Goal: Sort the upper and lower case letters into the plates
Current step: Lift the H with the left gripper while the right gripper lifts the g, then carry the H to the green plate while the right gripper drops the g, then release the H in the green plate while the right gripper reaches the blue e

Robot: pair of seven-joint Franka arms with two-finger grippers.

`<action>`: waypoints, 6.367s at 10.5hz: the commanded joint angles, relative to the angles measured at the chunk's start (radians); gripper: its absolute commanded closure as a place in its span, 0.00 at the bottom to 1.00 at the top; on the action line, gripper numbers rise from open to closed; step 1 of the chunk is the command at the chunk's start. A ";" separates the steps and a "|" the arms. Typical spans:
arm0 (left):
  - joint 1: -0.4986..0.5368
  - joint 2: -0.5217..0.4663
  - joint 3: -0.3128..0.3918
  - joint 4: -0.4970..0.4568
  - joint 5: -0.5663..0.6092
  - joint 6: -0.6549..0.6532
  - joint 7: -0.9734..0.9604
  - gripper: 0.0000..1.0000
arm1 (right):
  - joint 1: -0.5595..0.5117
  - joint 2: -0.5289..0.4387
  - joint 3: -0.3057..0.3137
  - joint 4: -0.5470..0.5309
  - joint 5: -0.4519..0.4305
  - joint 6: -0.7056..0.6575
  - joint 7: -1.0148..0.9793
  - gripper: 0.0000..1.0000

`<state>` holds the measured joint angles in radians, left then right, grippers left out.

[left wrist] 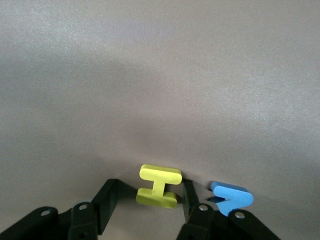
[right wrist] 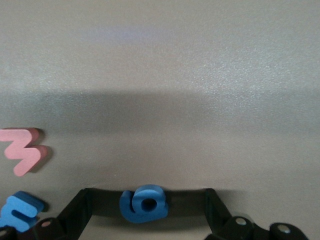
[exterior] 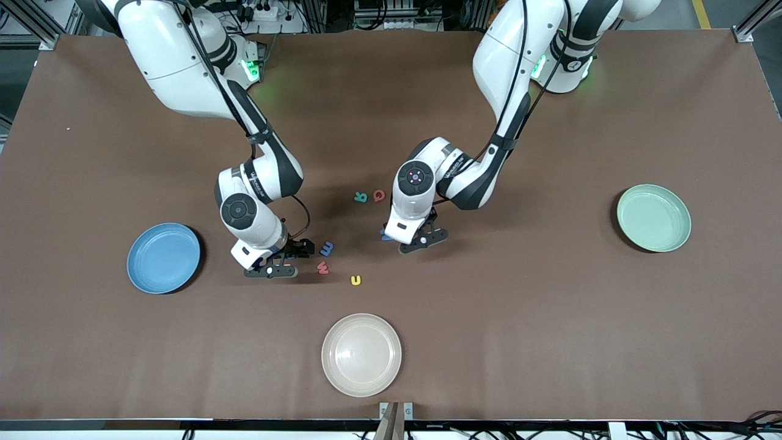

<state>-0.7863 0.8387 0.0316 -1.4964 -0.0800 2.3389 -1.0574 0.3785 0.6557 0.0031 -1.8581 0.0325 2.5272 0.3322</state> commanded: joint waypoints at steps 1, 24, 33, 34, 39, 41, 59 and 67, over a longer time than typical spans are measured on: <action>-0.002 0.008 0.001 -0.002 0.026 -0.003 -0.015 0.49 | 0.019 -0.024 -0.008 -0.016 -0.006 -0.004 0.010 0.00; 0.683 -0.527 -0.004 -0.655 0.454 -0.167 1.059 1.00 | -0.203 -0.240 -0.015 -0.003 -0.034 -0.209 -0.112 1.00; 0.957 -0.469 -0.010 -0.743 0.574 0.112 1.257 1.00 | -0.541 -0.174 -0.015 -0.003 -0.039 -0.194 -0.493 0.00; 0.957 -0.449 -0.012 -0.739 0.562 0.129 1.245 1.00 | -0.540 -0.174 -0.015 -0.004 -0.039 -0.199 -0.495 0.00; 0.949 -0.444 -0.126 -0.731 0.477 0.129 1.084 1.00 | -0.498 -0.176 -0.012 -0.010 -0.037 -0.209 -0.486 0.00; 0.949 -0.444 -0.173 -0.726 0.427 0.128 1.041 1.00 | -0.466 -0.177 -0.011 -0.006 -0.031 -0.212 -0.481 0.00; 0.790 -0.386 -0.420 -0.389 0.160 -0.135 0.651 0.00 | 0.106 -0.098 -0.009 0.049 -0.032 -0.142 0.234 0.00; 0.520 -0.158 -0.412 -0.181 0.166 -0.007 0.041 0.00 | 0.143 0.027 -0.012 0.151 -0.040 -0.142 0.484 0.00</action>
<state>-0.2210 0.6330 -0.3940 -1.7344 0.0937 2.3171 -0.8967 0.5116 0.6657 0.0003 -1.7317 0.0098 2.3918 0.7446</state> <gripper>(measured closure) 0.000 0.000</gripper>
